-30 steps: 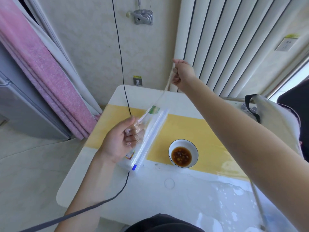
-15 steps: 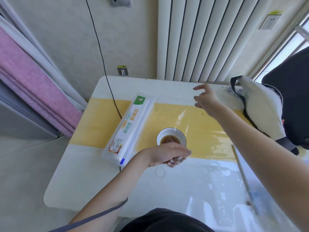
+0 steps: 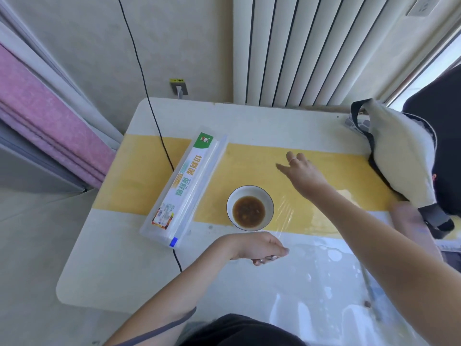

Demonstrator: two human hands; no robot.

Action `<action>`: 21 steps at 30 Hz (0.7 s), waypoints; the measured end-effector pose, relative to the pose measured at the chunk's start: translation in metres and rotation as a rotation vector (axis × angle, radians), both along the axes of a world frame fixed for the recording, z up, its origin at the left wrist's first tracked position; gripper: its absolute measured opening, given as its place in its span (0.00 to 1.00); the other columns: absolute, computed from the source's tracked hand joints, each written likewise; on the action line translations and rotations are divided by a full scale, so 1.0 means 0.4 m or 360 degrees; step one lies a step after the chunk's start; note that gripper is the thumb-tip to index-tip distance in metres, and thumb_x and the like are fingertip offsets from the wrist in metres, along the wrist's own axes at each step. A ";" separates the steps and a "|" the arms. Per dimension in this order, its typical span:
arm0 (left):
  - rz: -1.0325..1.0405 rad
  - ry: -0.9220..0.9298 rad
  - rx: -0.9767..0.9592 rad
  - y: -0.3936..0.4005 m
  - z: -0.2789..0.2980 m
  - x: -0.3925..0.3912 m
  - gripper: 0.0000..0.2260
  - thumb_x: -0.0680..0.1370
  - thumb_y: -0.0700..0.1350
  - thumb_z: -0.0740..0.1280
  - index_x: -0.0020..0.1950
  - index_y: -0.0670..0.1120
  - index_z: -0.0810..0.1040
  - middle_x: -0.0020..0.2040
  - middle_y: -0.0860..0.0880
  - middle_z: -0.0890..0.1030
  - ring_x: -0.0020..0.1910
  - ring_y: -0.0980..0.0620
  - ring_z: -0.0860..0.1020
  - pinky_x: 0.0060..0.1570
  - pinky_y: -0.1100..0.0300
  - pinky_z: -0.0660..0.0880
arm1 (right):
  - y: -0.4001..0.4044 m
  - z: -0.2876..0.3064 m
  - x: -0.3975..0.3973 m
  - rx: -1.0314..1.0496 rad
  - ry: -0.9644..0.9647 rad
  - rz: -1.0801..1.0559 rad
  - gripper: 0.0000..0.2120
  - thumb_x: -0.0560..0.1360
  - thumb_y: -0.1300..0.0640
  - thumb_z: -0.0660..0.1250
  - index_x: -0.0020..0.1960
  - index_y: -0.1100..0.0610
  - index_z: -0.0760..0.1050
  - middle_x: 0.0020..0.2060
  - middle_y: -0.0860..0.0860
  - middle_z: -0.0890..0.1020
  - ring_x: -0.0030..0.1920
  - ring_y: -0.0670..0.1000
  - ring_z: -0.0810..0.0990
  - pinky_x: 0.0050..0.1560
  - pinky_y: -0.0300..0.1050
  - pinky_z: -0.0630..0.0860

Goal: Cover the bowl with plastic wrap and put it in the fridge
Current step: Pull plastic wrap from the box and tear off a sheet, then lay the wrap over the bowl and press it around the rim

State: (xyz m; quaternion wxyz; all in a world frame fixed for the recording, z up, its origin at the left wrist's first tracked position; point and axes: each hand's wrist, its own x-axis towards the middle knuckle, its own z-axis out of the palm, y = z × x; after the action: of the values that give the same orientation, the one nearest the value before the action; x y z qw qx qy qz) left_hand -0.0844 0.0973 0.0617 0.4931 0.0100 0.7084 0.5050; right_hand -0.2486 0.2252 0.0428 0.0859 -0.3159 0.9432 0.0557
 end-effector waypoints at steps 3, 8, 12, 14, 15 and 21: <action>-0.0093 -0.0019 -0.0201 0.016 -0.052 0.005 0.17 0.81 0.51 0.58 0.34 0.47 0.63 0.31 0.49 0.64 0.29 0.51 0.62 0.34 0.59 0.61 | -0.012 -0.048 0.009 0.0082 0.0007 0.0123 0.23 0.76 0.69 0.52 0.69 0.59 0.68 0.64 0.62 0.69 0.56 0.62 0.72 0.51 0.54 0.75; -0.0092 -0.0085 -0.0343 0.040 -0.133 0.008 0.13 0.79 0.52 0.58 0.39 0.45 0.69 0.37 0.44 0.69 0.35 0.47 0.66 0.39 0.57 0.63 | -0.010 -0.123 0.008 0.0114 -0.0018 0.0117 0.28 0.72 0.73 0.50 0.69 0.61 0.71 0.60 0.65 0.74 0.51 0.64 0.75 0.46 0.56 0.77; -0.0145 -0.0052 -0.0506 0.047 -0.179 -0.004 0.17 0.80 0.49 0.56 0.32 0.46 0.60 0.32 0.45 0.66 0.31 0.46 0.66 0.34 0.58 0.61 | -0.010 -0.167 -0.004 0.0068 -0.0125 0.0066 0.32 0.74 0.72 0.58 0.75 0.55 0.61 0.64 0.63 0.69 0.56 0.63 0.71 0.51 0.54 0.73; -0.0125 -0.0031 -0.0526 0.043 -0.192 -0.008 0.17 0.80 0.48 0.56 0.32 0.47 0.58 0.32 0.46 0.64 0.29 0.48 0.65 0.30 0.58 0.59 | -0.020 -0.185 -0.008 0.0073 -0.0171 0.0093 0.32 0.75 0.71 0.56 0.76 0.53 0.58 0.65 0.62 0.68 0.57 0.62 0.70 0.52 0.52 0.72; -0.0100 -0.0029 -0.0535 0.041 -0.202 -0.009 0.17 0.80 0.48 0.56 0.32 0.47 0.58 0.32 0.47 0.64 0.29 0.48 0.64 0.30 0.57 0.57 | -0.026 -0.194 -0.007 0.0065 -0.0194 0.0093 0.32 0.75 0.70 0.56 0.76 0.53 0.58 0.64 0.61 0.68 0.57 0.62 0.70 0.52 0.52 0.72; -0.0026 0.0451 -0.0776 0.019 -0.274 0.019 0.14 0.81 0.45 0.55 0.35 0.44 0.65 0.39 0.42 0.75 0.42 0.41 0.72 0.35 0.55 0.60 | -0.033 -0.254 0.021 -0.0086 -0.0312 -0.0039 0.33 0.74 0.68 0.60 0.76 0.48 0.58 0.58 0.60 0.70 0.55 0.61 0.71 0.46 0.53 0.74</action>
State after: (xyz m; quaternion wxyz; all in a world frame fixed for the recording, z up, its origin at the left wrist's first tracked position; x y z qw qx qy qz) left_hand -0.0768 0.1051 -0.0480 0.3810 -0.0329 0.8707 0.3092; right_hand -0.2400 0.2121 -0.0587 0.1699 -0.3106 0.9352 -0.0018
